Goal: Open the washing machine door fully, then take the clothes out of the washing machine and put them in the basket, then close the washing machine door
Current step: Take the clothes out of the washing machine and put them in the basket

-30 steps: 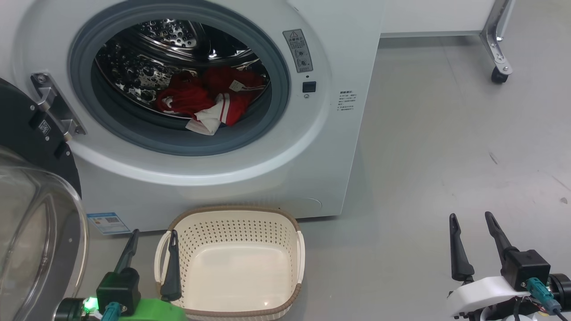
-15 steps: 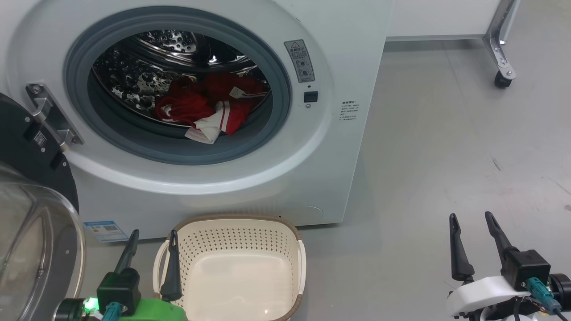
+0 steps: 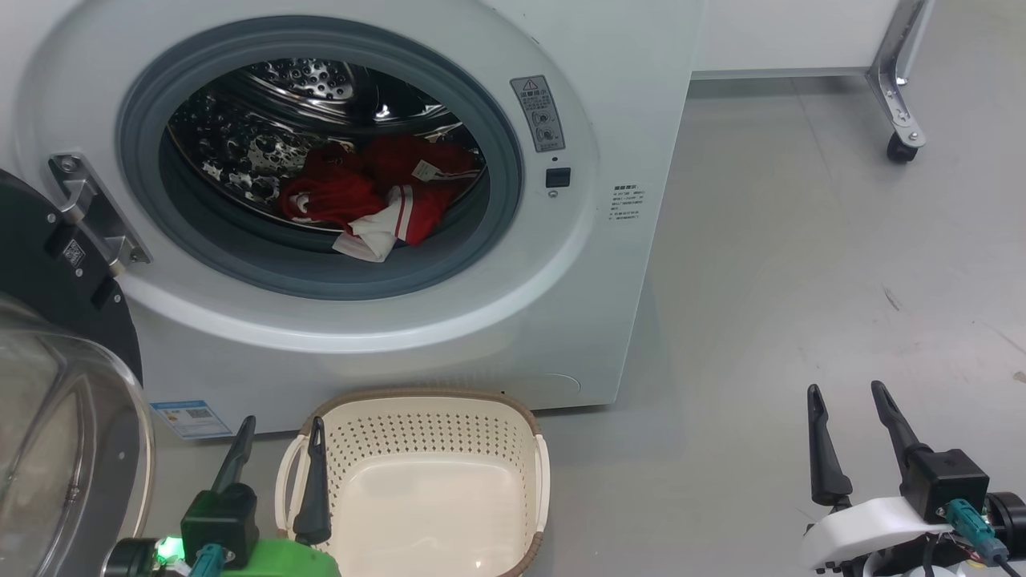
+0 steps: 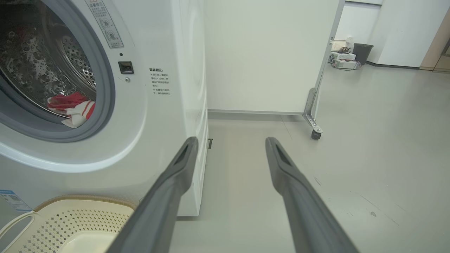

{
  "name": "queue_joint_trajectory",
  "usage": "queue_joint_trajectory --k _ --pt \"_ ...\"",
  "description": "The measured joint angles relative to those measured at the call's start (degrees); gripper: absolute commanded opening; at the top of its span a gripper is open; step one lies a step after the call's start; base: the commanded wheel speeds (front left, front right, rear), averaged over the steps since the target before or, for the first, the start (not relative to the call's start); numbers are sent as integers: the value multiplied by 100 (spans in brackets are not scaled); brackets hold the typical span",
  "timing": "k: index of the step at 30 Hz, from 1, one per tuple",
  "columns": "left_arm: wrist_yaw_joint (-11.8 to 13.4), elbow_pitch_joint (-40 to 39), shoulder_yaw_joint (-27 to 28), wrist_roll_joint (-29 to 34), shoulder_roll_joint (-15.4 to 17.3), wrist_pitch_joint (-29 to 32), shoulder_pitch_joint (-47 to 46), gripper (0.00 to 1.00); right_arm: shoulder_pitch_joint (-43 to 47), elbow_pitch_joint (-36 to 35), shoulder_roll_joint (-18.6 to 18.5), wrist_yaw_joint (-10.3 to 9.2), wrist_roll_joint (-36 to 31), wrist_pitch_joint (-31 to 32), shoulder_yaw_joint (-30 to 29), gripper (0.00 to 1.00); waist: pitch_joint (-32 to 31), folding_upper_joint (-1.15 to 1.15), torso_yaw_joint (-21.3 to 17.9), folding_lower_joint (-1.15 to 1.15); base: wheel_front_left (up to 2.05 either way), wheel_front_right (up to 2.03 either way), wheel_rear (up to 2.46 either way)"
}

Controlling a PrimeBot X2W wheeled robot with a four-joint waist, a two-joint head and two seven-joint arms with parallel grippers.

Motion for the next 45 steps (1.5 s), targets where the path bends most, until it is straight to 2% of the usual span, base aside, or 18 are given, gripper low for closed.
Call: queue_joint_trajectory --k 9,18,26,34,45 --pt "0 44 -55 0 -1 41 -1 100 -1 -35 -1 40 0 0 23 100 101 0 -34 0 0 0 0" --pt "-7 213 -186 0 -2 144 -330 100 -117 -243 -31 91 -2 1 92 100 496 0 -163 0 0 0 0" --pt "-259 512 -311 -7 -7 450 -1049 100 -399 -396 -42 191 -8 1 159 100 951 0 -315 0 0 0 0" --pt "-611 872 -298 -170 118 1092 -2157 100 -758 -480 4 252 -8 1 227 100 1547 0 -560 0 0 0 0" --pt "-870 1274 99 -297 713 2013 -3728 100 -1237 -411 207 344 103 0 322 100 2347 0 -1017 0 0 0 0"
